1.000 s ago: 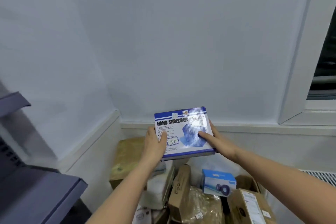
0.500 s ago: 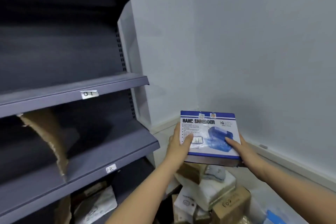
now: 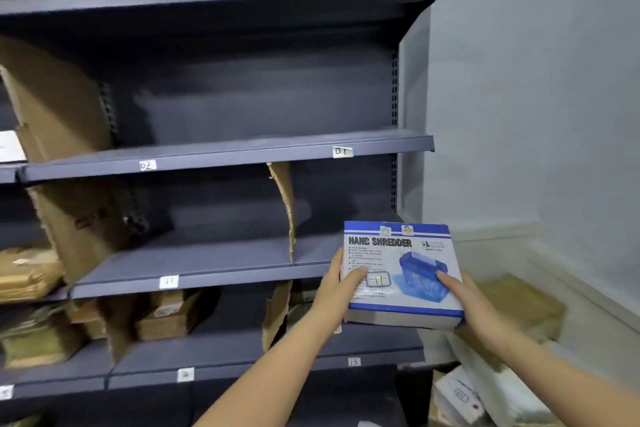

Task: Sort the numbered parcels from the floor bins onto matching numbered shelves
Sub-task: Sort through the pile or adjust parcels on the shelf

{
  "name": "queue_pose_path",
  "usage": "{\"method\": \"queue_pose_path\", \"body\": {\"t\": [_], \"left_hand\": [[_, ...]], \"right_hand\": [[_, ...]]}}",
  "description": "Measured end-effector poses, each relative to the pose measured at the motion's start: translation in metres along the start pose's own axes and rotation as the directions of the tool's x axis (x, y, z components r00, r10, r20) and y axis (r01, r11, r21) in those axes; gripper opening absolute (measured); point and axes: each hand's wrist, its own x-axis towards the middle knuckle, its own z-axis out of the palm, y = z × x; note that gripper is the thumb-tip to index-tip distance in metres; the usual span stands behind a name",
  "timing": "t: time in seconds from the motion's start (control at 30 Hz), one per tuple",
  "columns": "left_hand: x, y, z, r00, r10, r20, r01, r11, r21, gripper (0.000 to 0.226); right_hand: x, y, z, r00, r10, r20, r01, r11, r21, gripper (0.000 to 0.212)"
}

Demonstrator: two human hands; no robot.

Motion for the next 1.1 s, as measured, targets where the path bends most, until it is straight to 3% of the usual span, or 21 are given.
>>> {"method": "queue_pose_path", "body": {"t": [0.1, 0.27, 0.43, 0.67, 0.77, 0.87, 1.1], "left_hand": [[-0.014, 0.003, -0.027, 1.000, -0.006, -0.021, 0.006, 1.000, 0.008, 0.047], [-0.040, -0.005, -0.060, 0.998, -0.003, -0.067, 0.006, 0.999, 0.040, 0.054], [-0.070, -0.018, -0.104, 0.986, 0.024, -0.162, -0.010, 0.997, 0.082, 0.038], [-0.125, -0.026, -0.185, 0.980, 0.049, -0.193, -0.031, 0.995, 0.098, 0.041], [-0.145, -0.034, -0.223, 0.976, 0.053, -0.213, -0.032, 0.995, 0.099, 0.055], [-0.159, -0.036, -0.260, 0.970, 0.071, -0.234, -0.050, 0.994, 0.095, 0.045], [-0.156, -0.039, -0.334, 0.952, 0.053, -0.300, -0.032, 0.997, 0.075, 0.045]], "right_hand": [[-0.006, -0.002, 0.030, 0.999, -0.007, 0.052, 0.007, 1.000, 0.003, 0.036], [-0.011, 0.001, 0.067, 0.997, 0.001, 0.074, 0.000, 1.000, -0.018, 0.036], [-0.027, 0.001, 0.113, 0.995, 0.002, 0.103, 0.002, 0.999, -0.040, 0.052], [-0.070, 0.005, 0.198, 0.991, -0.016, 0.133, 0.030, 0.995, -0.099, 0.037], [-0.087, 0.003, 0.236, 0.988, -0.019, 0.154, 0.033, 0.996, -0.086, 0.036], [-0.097, 0.000, 0.275, 0.981, -0.007, 0.194, 0.023, 0.996, -0.085, 0.035], [-0.082, -0.004, 0.355, 0.967, 0.035, 0.252, -0.016, 0.997, -0.078, 0.037]]}}
